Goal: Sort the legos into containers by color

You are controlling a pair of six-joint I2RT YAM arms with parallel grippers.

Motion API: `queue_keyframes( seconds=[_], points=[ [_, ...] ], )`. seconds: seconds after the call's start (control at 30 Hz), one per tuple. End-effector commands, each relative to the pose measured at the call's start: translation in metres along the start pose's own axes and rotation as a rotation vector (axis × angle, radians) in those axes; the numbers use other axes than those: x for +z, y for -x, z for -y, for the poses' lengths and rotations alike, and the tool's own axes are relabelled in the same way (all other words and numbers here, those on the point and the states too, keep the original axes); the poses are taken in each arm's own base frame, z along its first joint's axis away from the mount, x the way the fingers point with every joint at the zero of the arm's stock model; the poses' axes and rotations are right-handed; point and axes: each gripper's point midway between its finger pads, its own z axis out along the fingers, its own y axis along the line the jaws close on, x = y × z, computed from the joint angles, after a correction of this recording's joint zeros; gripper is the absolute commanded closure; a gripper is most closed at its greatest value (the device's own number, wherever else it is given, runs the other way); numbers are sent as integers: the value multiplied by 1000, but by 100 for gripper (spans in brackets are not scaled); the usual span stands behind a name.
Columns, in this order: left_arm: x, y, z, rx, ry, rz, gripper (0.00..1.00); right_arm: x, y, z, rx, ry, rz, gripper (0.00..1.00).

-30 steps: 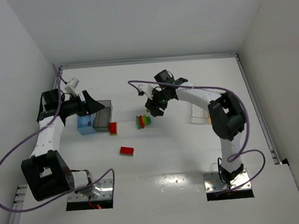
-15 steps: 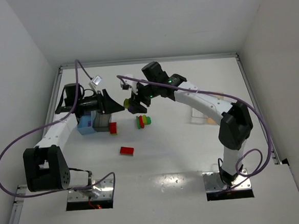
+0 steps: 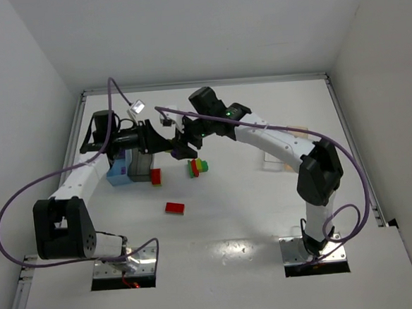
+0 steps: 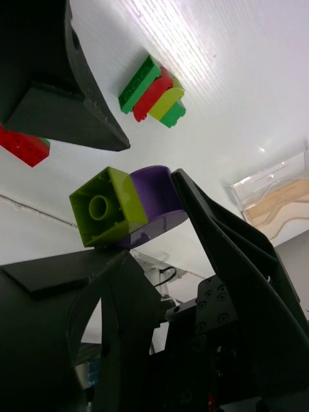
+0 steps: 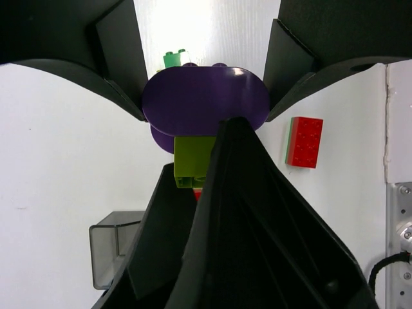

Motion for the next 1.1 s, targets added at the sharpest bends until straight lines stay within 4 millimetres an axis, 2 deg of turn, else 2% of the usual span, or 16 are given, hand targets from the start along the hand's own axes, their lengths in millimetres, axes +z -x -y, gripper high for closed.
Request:
queue_keyframes(
  seconds=[0.0, 0.13, 0.17, 0.27, 0.4, 0.6, 0.7, 0.73, 0.8, 0.83, 0.87, 0.9, 0.93, 1.0, 1.03, 1.07],
  points=[
    [4, 9, 14, 64, -60, -1, 35, -3, 28, -1, -25, 10, 68, 77],
    [5, 8, 17, 75, -93, -12, 56, -3, 28, 1, -24, 2, 64, 79],
    [5, 8, 17, 75, -94, -12, 68, -1, 22, -1, -17, 7, 53, 81],
    [1, 10, 19, 96, -98, -3, 83, -1, 16, -2, -12, 2, 42, 86],
    [-16, 22, 20, 137, -59, 58, 95, -1, -9, -8, 19, 5, 2, 90],
    [-55, 36, 2, 110, 26, 159, 96, -19, -28, -12, 3, -25, -30, 93],
    [-80, 45, -2, 123, 76, 224, 96, -30, -37, -11, 21, -43, -45, 94],
    [-96, 50, -5, 134, 119, 266, 96, -28, -42, -13, 27, -38, -53, 94],
    [-116, 53, -8, 135, 181, 312, 96, -32, -34, -8, 34, -44, -31, 94],
    [-134, 57, -14, 156, 242, 355, 96, -34, -16, -8, 25, -49, -1, 94],
    [-145, 57, -11, 165, 301, 383, 96, -28, -11, -7, 17, -44, 3, 94],
    [-156, 61, -11, 182, 352, 407, 96, -17, -7, -7, 21, -27, 10, 94],
    [-173, 65, -13, 209, 424, 441, 96, -10, 18, -8, 4, -27, 58, 94],
    [-193, 65, -9, 219, 544, 484, 96, 7, 35, -6, 16, -29, 88, 94],
    [-211, 65, -15, 213, 655, 509, 96, 29, 49, -4, 38, -18, 116, 94],
    [-215, 65, -9, 227, 672, 514, 96, 39, 56, -3, 56, -12, 132, 94]
  ],
)
